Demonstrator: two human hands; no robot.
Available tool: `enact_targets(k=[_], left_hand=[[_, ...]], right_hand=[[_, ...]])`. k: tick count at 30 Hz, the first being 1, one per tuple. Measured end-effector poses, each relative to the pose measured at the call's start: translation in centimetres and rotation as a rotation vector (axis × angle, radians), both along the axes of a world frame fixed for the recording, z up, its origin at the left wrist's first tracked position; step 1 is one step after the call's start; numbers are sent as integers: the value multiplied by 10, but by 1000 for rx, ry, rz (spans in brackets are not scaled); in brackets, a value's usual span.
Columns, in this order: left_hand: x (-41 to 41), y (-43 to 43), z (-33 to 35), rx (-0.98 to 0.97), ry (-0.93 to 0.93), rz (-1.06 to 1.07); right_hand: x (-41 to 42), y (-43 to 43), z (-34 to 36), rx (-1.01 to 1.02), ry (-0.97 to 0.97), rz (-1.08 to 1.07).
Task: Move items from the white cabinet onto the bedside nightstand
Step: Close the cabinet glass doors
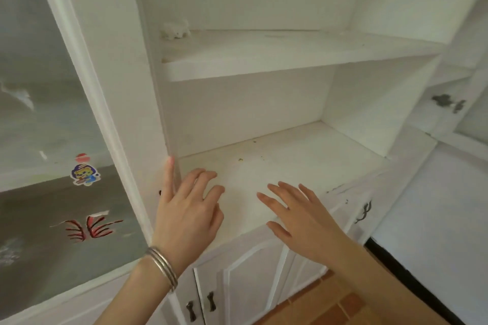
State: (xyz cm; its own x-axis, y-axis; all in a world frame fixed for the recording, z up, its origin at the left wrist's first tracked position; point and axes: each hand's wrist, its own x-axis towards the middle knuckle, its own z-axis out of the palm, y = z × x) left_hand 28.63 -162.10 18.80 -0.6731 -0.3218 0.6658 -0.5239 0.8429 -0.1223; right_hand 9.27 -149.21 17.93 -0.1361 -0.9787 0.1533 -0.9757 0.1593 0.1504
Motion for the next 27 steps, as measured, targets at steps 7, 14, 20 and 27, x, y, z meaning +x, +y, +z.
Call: enact_targets(k=[7, 14, 20, 27], left_hand=[[-59, 35, -16, 241, -195, -207], [-122, 91, -48, 208, -380, -493], [-165, 142, -70, 171, -370, -689], [-236, 202, -72, 106, -329, -791]], right_hand=[[-15, 75, -17, 25, -146, -210], [-25, 168, -35, 96, -229, -414], [-42, 229, -40, 31, -218, -566], [-102, 304, -36, -12, -93, -603]])
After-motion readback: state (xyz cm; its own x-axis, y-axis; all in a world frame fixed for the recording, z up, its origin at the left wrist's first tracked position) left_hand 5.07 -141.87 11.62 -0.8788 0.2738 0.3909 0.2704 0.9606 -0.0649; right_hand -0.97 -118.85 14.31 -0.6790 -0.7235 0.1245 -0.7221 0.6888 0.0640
